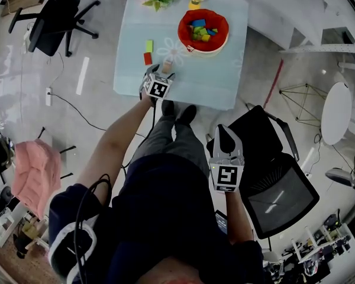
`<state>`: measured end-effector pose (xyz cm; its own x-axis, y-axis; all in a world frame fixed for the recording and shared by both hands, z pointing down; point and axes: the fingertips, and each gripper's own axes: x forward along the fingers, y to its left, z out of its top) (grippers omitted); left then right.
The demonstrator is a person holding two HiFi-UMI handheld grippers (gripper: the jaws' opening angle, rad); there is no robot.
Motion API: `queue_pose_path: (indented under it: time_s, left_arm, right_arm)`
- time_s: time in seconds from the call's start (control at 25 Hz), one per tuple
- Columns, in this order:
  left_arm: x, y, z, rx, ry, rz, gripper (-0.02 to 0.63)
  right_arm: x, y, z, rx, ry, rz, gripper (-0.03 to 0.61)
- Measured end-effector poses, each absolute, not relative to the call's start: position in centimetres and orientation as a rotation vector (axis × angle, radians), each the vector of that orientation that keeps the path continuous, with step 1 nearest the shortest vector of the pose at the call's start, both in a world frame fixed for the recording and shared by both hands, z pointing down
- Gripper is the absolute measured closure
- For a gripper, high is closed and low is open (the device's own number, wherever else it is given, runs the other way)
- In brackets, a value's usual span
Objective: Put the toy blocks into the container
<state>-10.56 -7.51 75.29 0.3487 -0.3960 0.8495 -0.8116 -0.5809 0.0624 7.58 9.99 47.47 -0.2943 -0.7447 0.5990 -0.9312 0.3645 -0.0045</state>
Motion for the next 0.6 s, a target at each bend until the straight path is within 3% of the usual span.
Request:
queue_pose_path:
  time_s: [0.6]
  left_arm:
    - [-9.9, -9.2, 76.9, 1.993, -1.049, 1.209, 0.364]
  right_arm:
    - [7.9, 10.6, 49.0, 1.45, -2.089, 0.551, 0.58]
